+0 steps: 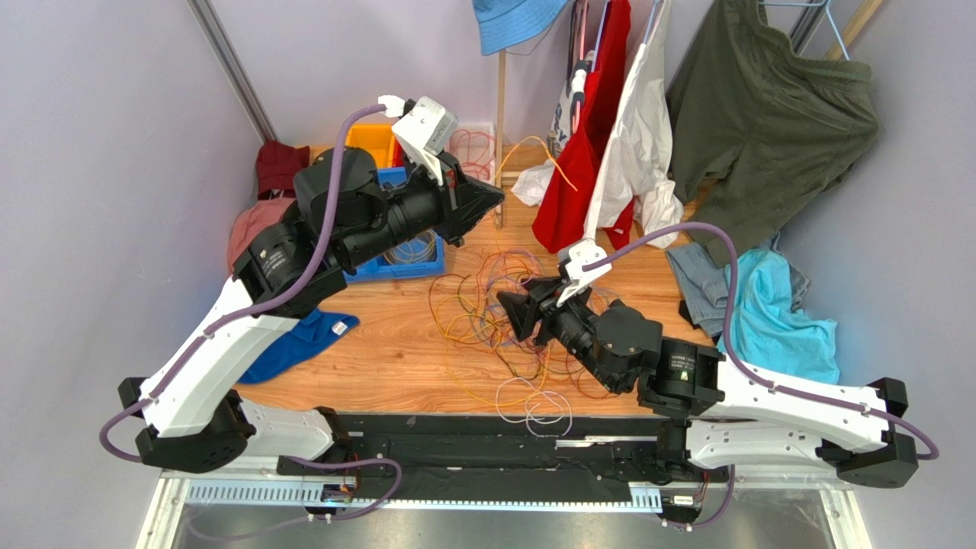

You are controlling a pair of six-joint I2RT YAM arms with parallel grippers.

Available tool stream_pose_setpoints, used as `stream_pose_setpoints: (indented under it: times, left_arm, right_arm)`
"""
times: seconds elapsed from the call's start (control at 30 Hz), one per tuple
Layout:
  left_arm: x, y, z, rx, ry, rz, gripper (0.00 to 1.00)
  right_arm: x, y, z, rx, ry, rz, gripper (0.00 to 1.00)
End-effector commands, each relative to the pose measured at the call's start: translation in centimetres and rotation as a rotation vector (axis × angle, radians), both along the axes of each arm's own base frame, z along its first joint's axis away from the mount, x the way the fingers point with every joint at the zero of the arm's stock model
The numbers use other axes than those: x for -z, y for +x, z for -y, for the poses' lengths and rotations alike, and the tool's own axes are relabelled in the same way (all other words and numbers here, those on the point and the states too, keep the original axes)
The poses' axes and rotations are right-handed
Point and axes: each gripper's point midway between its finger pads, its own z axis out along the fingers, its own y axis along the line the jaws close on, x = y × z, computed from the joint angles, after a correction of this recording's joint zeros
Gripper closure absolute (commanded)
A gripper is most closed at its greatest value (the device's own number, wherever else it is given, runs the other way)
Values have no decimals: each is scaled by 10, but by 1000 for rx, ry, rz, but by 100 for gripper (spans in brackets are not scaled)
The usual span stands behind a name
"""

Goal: Untangle the cables

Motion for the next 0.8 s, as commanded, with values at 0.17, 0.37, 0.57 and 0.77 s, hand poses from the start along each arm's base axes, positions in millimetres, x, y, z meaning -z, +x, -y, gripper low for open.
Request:
stream_pose_setpoints:
  times: [0.17,0.37,0.57,0.77]
  left_arm:
    - [-13,-2,-26,-72,-14,51,100]
    - [-33,-1,-47,-143,-40,112,100]
    - [-25,-1,-34,-100,-28,80,100]
    - [-19,-2,-26,-71,-22,64,100]
  right_arm:
    - [-15,10,29,95,85,-23,100]
    - [19,15,65,168,123,-82,95]
    - [9,10,50,89,124,-72,32]
    - [-2,12,26,41,90,-52,29]
